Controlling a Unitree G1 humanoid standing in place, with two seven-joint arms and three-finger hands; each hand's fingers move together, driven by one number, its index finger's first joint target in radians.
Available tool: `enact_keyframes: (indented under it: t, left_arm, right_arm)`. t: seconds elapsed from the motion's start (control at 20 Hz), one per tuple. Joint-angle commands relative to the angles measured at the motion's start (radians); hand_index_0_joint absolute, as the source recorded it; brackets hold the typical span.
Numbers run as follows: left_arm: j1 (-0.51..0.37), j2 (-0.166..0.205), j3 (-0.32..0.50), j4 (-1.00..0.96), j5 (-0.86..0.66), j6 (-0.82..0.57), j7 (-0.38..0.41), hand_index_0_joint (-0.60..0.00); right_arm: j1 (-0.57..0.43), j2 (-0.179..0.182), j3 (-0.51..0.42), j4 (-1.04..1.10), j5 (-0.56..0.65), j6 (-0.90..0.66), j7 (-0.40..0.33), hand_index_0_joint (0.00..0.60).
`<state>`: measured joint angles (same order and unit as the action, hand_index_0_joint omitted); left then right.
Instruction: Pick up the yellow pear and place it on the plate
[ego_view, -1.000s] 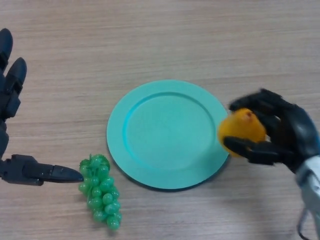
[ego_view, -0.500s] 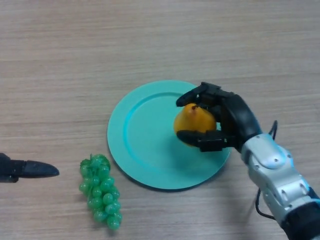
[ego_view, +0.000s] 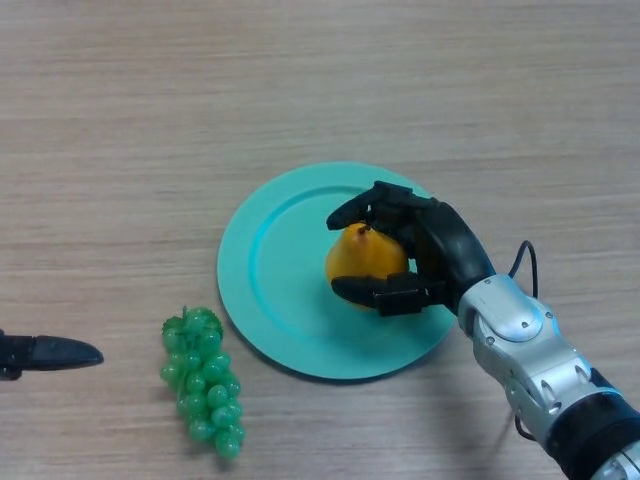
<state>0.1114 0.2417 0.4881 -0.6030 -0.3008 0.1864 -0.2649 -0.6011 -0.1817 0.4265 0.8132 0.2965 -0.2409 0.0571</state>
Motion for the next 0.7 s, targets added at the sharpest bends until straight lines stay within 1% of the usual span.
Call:
enact_keyframes:
  t: [0.05, 0.15, 0.25, 0.4, 0.5, 0.55, 0.65, 0.7]
  left_arm:
    - [-0.003, 0.039, 0.087, -0.059, -0.016, -0.134, -0.006, 0.0]
    - [-0.004, 0.033, 0.097, -0.061, -0.031, -0.138, -0.011, 0.0]
    - [-0.003, 0.029, 0.099, -0.059, -0.04, -0.144, -0.014, 0.0]
    - [-0.002, 0.031, 0.093, -0.062, -0.054, -0.137, -0.018, 0.0]
    - [-0.01, 0.033, 0.078, -0.063, -0.061, -0.125, -0.019, 0.0]
    - [-0.014, 0.034, 0.064, -0.06, -0.053, -0.132, -0.018, 0.0]
    - [-0.015, 0.043, 0.049, -0.073, -0.071, -0.097, -0.033, 0.0]
    - [-0.02, 0.041, 0.041, -0.077, -0.086, -0.077, -0.031, 0.0]
  right_arm:
    - [-0.072, -0.008, -0.029, -0.099, -0.024, -0.094, -0.048, 0.0]
    - [-0.057, -0.008, -0.042, -0.15, -0.042, -0.068, -0.058, 0.0]
    - [-0.012, -0.008, -0.091, -0.319, -0.058, 0.026, -0.049, 0.0]
    - [0.073, -0.008, -0.185, -0.574, -0.104, 0.119, -0.005, 0.0]
    - [0.138, -0.008, -0.253, -0.758, -0.124, 0.216, 0.027, 0.0]
    - [0.187, -0.008, -0.291, -0.87, -0.124, 0.286, 0.052, 0.0]
    - [0.266, -0.008, -0.36, -1.04, -0.145, 0.392, 0.11, 0.0]
    - [0.299, -0.019, -0.386, -1.1, -0.153, 0.425, 0.129, 0.0]
